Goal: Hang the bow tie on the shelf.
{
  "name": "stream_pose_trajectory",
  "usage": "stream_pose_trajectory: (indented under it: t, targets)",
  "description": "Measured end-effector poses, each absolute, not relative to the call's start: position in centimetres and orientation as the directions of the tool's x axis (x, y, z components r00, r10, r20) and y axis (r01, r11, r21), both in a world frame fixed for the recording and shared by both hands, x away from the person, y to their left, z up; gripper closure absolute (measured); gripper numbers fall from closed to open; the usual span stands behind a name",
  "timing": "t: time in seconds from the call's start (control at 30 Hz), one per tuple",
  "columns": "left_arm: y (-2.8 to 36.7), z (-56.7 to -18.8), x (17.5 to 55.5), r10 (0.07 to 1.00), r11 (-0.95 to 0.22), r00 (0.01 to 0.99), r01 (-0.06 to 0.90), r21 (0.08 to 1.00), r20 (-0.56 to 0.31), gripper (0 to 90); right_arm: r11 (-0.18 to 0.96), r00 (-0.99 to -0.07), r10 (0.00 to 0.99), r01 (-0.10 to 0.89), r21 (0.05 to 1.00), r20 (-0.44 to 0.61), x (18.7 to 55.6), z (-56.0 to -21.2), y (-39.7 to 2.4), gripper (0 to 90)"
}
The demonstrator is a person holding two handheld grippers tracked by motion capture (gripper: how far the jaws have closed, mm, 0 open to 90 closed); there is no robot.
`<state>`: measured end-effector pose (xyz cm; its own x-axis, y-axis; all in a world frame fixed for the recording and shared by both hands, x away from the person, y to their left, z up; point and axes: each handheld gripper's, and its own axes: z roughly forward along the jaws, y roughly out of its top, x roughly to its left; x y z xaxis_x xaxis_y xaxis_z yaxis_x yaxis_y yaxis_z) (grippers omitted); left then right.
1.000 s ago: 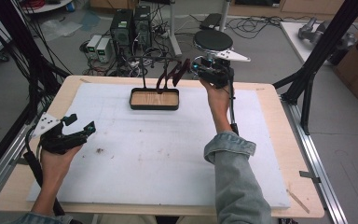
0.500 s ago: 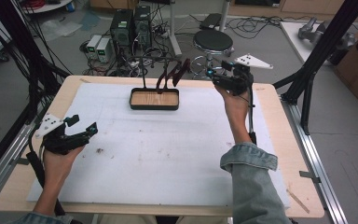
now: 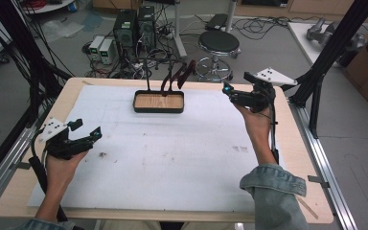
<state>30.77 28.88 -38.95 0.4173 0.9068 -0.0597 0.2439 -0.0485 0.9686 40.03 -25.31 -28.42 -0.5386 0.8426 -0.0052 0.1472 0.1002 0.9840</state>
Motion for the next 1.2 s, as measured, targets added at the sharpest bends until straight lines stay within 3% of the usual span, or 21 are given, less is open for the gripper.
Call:
stream_pose_trajectory:
  t: [0.43,0.73,1.2]
  targets:
    - [28.8,-38.9,30.7,0.907,-0.054,0.417,0.243,0.968,-0.054,21.2,0.116,-0.503,0.863,0.102,0.988,-0.049,34.4,-30.4,-28.6,11.7]
    - [28.5,-39.0,30.6,0.906,-0.061,0.42,0.247,0.967,-0.05,21.1,0.039,-0.488,0.873,0.084,0.996,0.007,30.6,-33.2,-30.8,11.3]
    - [28.4,-39.2,30.4,0.908,-0.07,0.416,0.249,0.966,-0.042,21.1,-0.02,-0.434,0.898,0.129,0.991,0.075,28.2,-37.4,-32.3,11.3]
